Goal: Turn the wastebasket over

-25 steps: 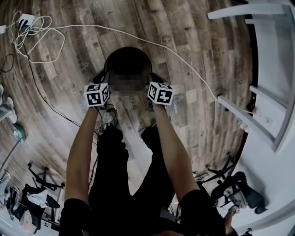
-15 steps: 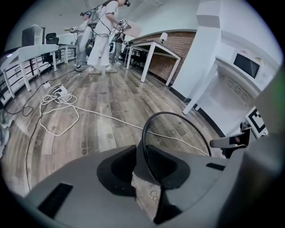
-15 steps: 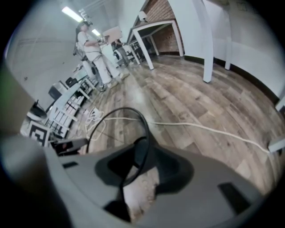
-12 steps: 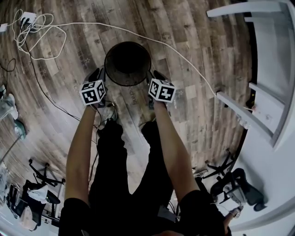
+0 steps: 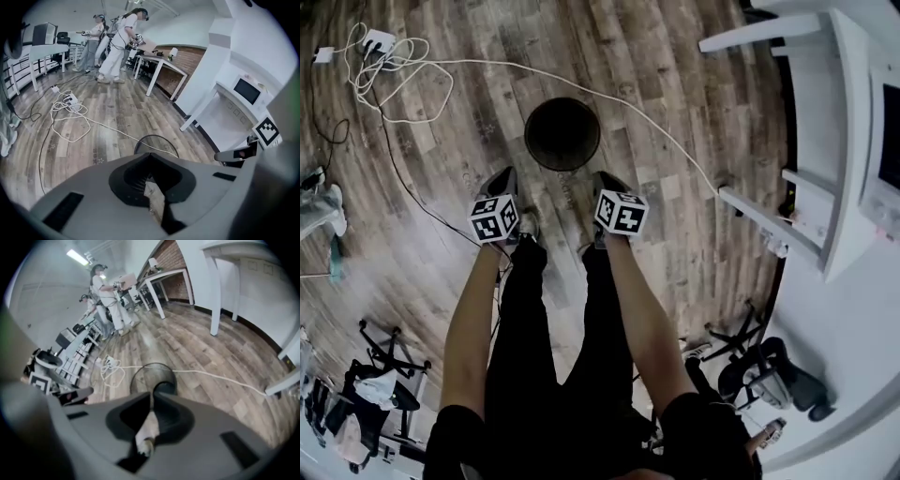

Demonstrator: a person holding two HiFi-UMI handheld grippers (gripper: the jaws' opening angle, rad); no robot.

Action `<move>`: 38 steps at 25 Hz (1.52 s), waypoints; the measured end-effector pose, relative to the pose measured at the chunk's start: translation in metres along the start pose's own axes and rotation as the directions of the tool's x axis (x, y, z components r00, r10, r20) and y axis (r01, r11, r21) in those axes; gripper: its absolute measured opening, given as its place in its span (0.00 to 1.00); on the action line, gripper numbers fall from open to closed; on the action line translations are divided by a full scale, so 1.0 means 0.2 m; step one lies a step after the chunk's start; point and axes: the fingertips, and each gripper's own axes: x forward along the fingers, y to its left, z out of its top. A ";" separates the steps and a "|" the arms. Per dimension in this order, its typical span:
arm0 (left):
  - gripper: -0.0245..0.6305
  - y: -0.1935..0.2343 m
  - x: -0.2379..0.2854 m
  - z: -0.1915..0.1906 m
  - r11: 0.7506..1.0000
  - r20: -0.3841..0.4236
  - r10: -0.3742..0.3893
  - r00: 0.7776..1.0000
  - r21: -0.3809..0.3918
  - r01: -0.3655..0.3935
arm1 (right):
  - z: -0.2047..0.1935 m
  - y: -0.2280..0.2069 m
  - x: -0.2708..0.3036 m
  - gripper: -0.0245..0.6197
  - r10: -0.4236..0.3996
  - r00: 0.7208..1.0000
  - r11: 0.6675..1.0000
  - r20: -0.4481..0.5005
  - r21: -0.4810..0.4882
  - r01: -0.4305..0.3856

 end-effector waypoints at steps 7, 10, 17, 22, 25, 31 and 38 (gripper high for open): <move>0.09 -0.30 -0.60 0.28 0.997 0.081 -0.074 0.994 0.020 0.073 | 0.03 0.30 -0.53 0.09 0.049 0.998 0.998 0.042 -0.046 -0.047; 0.09 -0.46 -0.93 0.52 0.997 0.147 -0.073 0.987 0.042 0.067 | 0.13 0.45 -0.82 0.09 0.067 0.994 0.997 0.088 -0.038 -0.064; 0.09 -0.92 -1.79 0.91 0.973 0.331 -0.167 0.929 0.207 0.101 | 0.42 0.87 -1.60 0.09 0.166 0.947 0.977 0.275 -0.173 -0.121; 0.09 -1.23 -2.27 1.11 0.942 0.474 -0.246 0.845 0.321 0.095 | 0.54 1.06 -2.08 0.09 0.230 0.886 0.964 0.402 -0.220 -0.150; 0.09 -1.34 -2.45 1.14 0.921 0.509 -0.285 0.812 0.381 0.084 | 0.54 1.15 -2.31 0.09 0.260 0.855 0.955 0.448 -0.249 -0.160; 0.09 -1.40 -2.83 1.22 0.910 0.621 -0.291 0.728 0.414 0.011 | 0.47 1.36 -2.68 0.09 0.324 0.784 0.924 0.530 -0.355 -0.142; 0.09 -1.43 -2.87 1.15 0.908 0.613 -0.315 0.724 0.417 0.041 | 0.40 1.36 -2.80 0.09 0.305 0.759 0.935 0.575 -0.330 -0.126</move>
